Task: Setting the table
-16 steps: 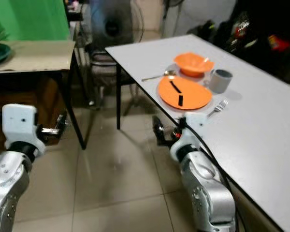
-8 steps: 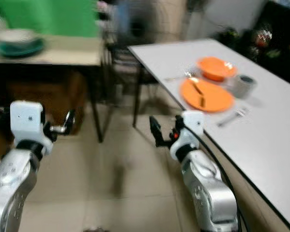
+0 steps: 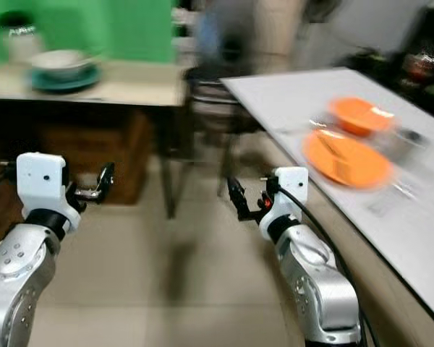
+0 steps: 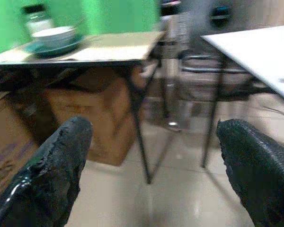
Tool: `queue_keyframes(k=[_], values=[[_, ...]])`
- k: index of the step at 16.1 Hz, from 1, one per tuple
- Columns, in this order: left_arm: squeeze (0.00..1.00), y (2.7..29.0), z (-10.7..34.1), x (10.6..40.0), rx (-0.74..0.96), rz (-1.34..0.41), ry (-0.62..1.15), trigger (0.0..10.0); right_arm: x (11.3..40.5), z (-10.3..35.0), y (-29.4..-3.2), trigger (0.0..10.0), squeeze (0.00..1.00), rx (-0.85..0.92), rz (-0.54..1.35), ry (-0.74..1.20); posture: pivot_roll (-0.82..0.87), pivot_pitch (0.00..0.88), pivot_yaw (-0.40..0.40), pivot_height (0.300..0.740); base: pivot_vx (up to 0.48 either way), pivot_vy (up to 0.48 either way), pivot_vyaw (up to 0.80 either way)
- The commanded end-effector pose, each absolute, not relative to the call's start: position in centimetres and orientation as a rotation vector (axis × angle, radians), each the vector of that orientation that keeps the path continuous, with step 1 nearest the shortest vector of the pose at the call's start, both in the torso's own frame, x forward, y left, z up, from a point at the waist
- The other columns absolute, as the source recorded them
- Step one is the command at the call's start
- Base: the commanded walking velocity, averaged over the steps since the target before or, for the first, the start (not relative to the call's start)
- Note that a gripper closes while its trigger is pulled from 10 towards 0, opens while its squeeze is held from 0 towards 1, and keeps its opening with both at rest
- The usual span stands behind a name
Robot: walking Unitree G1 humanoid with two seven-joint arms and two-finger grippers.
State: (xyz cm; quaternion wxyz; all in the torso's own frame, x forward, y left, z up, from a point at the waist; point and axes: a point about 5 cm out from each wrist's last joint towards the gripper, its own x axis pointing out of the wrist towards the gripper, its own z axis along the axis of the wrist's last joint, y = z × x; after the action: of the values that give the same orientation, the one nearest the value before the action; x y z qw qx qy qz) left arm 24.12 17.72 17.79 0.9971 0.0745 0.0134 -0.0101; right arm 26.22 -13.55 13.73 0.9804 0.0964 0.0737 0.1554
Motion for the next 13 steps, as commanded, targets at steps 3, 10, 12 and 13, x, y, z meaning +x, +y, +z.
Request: queue_keyframes(k=[3,10,12,13], values=[[0.0,18.5,17.8,24.0,0.167,0.008,0.032,10.0,26.5,14.0,-12.6,10.0,0.0,0.199,0.355,0.134,0.02,0.0,-0.058,0.74,0.418,0.0,0.58],[0.0,18.8,17.7,24.2,0.181,-0.015,0.04,10.0,26.9,14.0,-13.5,10.0,0.0,0.195,0.251,0.113,0.02,0.0,-0.047,0.74,0.43,0.0,0.0],[0.0,18.3,17.7,24.3,0.175,-0.056,0.033,10.0,27.0,13.9,-14.2,10.0,0.0,0.22,0.202,0.104,0.02,0.0,-0.04,0.74,0.431,0.0,-0.4],[0.0,18.3,17.7,24.4,0.175,-0.061,0.031,10.0,27.0,13.9,-14.2,10.0,0.0,0.222,0.2,0.102,0.02,0.0,-0.038,0.74,0.431,0.0,-0.8]])
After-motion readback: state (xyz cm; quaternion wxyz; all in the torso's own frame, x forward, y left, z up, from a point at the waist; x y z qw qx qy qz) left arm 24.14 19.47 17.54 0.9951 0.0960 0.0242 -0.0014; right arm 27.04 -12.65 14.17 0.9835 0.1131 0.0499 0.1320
